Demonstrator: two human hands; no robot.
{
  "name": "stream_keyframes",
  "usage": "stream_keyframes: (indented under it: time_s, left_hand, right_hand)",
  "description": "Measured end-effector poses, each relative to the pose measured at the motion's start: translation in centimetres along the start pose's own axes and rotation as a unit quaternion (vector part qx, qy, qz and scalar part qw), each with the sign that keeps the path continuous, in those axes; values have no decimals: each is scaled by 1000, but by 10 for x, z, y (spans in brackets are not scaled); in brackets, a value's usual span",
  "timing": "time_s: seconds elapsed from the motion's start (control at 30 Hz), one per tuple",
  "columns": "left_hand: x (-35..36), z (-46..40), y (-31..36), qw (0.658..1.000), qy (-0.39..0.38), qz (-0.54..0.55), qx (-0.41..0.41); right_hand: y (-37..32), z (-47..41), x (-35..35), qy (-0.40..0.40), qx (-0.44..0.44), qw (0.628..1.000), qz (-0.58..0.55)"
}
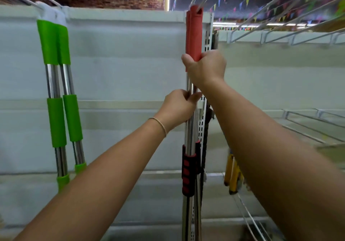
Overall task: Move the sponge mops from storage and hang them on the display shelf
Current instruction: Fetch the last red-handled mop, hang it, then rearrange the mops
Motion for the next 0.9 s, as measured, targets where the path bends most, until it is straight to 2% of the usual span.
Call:
stream_keyframes:
  time_s: [0.17,0.53,0.6,0.73,0.9]
  left_hand:
    - [10,16,-9,1000,-14,-27,6]
    - [32,69,-56,996,-70,59,-11]
    - [37,79,-60,993,-60,104,-21]
    - [39,90,-62,996,-24,83,1]
    - [48,109,-71,997,-15,78,-20]
  right_hand:
    - [22,22,4,2,9,1000,14]
    - [42,62,0,14,-7,995,96]
    - [46,70,0,14,-10,994,106]
    - [59,83,2,4,-2,993,119]
    - [77,96,5,-4,4,992,130]
Point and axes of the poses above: each hand's wrist, its own z-axis away from the middle knuckle, its own x-axis out of the palm, y = z × x, the point moved 7 cm from there along -z, towards the middle knuckle, and after that the axes turned 14 degrees about x, right-handed, at the moved point
